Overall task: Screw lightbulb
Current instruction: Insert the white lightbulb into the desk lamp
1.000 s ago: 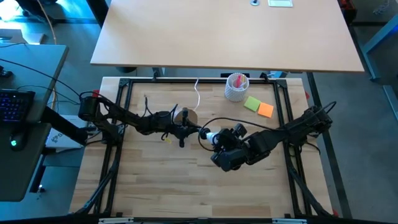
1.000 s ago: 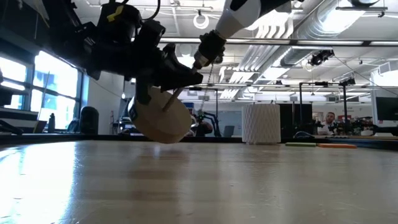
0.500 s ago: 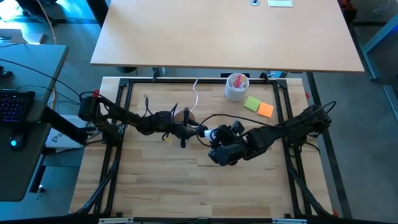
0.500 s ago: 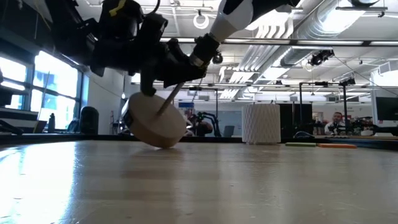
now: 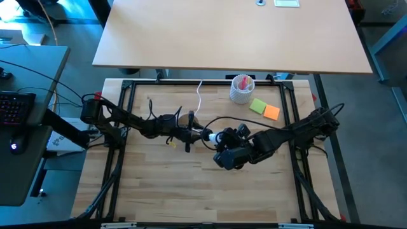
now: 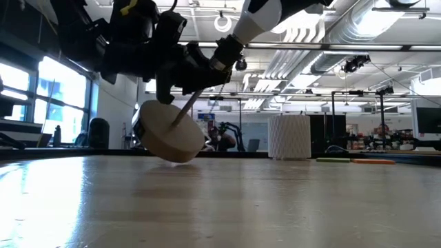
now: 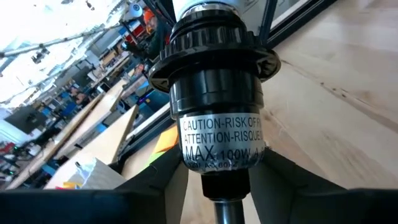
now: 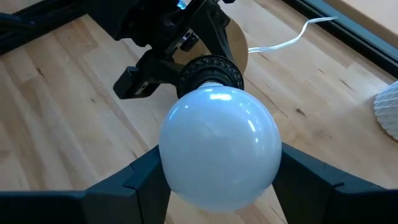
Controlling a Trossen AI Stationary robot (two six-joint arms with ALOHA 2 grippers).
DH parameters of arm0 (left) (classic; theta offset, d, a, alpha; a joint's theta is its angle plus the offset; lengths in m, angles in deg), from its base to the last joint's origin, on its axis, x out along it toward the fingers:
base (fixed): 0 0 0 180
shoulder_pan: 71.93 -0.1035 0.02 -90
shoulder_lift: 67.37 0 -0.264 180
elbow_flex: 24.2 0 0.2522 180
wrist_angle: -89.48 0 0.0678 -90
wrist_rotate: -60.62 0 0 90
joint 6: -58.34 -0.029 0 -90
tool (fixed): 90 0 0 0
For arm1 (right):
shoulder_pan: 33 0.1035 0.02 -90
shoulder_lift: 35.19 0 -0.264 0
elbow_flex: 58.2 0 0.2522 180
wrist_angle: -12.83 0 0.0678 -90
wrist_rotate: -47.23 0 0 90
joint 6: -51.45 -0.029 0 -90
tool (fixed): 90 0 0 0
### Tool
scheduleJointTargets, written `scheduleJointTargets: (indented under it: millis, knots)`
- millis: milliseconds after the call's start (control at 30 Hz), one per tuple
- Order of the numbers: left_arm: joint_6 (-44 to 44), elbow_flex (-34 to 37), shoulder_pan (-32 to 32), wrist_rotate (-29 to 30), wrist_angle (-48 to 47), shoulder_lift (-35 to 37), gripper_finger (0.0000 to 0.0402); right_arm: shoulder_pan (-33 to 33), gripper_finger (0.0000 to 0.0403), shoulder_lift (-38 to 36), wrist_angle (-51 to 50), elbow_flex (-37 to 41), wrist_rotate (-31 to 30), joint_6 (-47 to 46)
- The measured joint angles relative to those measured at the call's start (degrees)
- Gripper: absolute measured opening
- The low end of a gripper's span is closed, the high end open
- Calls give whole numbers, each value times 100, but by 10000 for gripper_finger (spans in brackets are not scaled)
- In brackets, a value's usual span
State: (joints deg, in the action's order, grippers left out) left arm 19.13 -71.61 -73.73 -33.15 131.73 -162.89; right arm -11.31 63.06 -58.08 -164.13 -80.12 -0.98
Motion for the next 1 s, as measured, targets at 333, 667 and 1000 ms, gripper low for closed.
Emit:
scheduleJointTargets:
  millis: [333,667,1000]
  knots:
    - [-967,0,118,304,19,-11,57,-58,231,-13,11,-6,262,-488]
    - [-1198,0,206,658,20,-9,56,-74,231,-10,49,-6,273,-1317]
    - [-1517,0,338,1102,158,-7,56,-74,231,-2,109,-2,84,-2143]
